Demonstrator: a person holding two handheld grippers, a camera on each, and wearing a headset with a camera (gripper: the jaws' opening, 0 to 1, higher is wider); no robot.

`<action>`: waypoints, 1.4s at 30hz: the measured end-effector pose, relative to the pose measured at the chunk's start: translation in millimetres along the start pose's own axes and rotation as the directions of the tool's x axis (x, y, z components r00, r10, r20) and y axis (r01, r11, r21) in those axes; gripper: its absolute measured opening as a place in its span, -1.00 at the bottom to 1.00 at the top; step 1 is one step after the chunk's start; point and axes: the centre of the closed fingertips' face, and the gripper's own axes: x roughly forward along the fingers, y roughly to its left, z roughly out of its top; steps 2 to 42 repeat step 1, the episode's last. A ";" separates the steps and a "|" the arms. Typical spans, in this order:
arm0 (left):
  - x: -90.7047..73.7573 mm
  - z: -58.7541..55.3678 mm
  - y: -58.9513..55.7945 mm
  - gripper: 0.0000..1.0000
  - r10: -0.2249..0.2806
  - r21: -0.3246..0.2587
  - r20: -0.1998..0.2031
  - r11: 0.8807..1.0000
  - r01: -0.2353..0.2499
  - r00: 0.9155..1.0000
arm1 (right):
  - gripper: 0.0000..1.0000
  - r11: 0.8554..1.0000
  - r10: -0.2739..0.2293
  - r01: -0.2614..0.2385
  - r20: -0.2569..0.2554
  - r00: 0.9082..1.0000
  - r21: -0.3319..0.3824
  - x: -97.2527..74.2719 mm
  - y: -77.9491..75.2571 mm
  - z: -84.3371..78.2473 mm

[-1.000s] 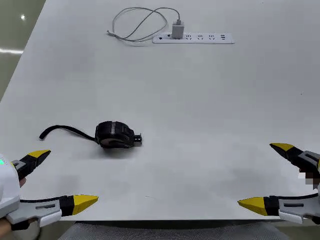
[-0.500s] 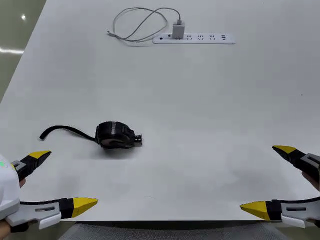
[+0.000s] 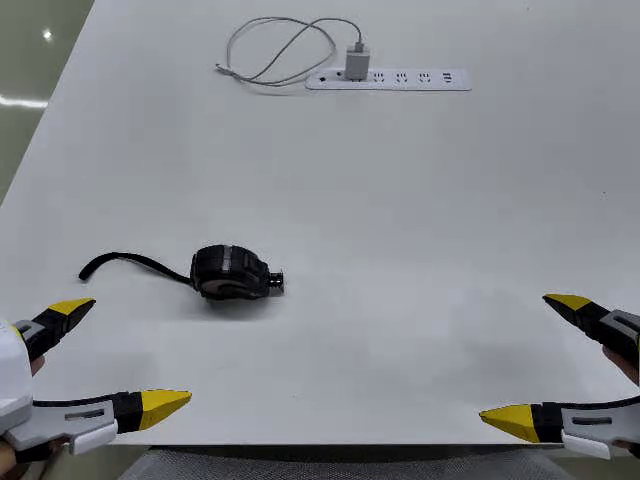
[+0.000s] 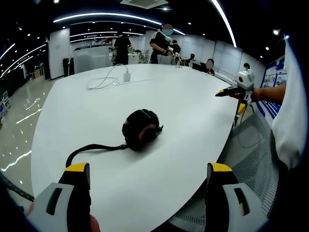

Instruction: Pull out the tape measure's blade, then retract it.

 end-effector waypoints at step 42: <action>0.2 0.5 0.7 0.98 0.007 0.002 0.002 1.000 -0.007 1.000 | 0.96 1.000 0.000 0.000 0.001 1.000 0.001 -0.1 0.2 0.0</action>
